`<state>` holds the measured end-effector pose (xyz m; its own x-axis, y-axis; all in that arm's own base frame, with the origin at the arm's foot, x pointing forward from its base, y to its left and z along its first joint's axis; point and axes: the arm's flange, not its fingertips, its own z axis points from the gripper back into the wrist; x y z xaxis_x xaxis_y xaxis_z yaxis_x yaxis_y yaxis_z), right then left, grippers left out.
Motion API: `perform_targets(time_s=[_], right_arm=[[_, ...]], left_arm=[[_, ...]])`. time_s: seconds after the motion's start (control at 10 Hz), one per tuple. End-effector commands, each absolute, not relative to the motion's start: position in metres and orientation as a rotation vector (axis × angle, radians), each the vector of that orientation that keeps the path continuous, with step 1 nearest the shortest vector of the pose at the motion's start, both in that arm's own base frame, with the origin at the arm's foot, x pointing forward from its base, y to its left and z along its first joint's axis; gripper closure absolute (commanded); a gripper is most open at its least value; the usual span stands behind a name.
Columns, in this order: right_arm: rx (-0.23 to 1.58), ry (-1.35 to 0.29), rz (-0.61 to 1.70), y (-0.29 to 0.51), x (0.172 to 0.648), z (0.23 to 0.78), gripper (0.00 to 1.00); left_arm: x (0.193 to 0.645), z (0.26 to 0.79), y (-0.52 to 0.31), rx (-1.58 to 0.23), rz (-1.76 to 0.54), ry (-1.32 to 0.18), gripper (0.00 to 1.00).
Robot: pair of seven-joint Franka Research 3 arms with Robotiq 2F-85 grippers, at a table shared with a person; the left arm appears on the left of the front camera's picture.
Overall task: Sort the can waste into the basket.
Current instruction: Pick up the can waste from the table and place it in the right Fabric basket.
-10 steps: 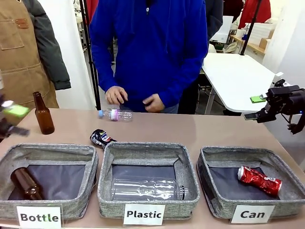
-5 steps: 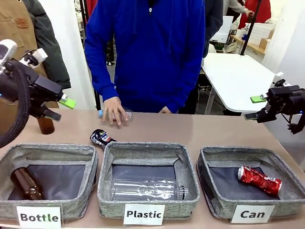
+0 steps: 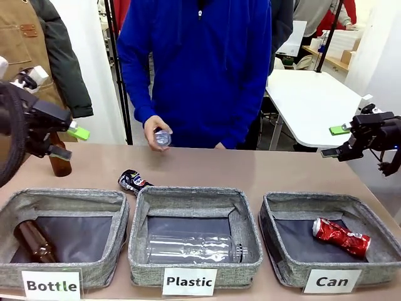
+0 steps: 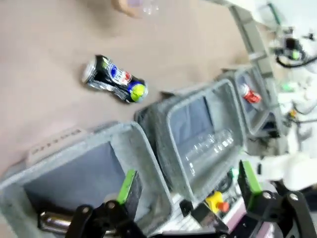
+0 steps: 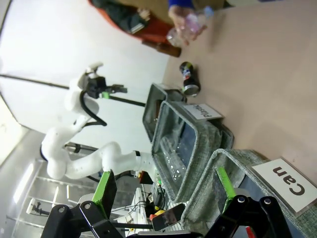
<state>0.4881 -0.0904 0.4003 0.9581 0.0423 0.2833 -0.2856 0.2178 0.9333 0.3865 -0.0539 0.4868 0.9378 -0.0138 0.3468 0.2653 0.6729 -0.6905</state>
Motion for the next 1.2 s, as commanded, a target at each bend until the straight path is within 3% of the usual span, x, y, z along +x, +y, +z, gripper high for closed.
perform_targets(time_s=[0.0, 0.2, 0.6, 1.1], right_arm=[[1.331, -0.209, 0.237, -0.091, 0.485, 0.403, 0.0], [1.331, -0.209, 0.237, -0.091, 0.485, 0.403, 0.0], [1.331, -0.209, 0.237, -0.091, 0.485, 0.403, 0.0], [1.331, -0.209, 0.237, -0.091, 0.485, 0.403, 0.0]], left_arm=[[0.434, 0.48, -0.1, -0.698, -0.059, -0.288, 0.0], [0.429, 0.491, -0.076, -0.804, -0.104, -0.254, 0.0], [0.354, 0.469, 0.053, -0.997, -0.141, -0.261, 0.0], [0.29, 0.427, 0.119, -1.111, -0.154, -0.415, 0.0]])
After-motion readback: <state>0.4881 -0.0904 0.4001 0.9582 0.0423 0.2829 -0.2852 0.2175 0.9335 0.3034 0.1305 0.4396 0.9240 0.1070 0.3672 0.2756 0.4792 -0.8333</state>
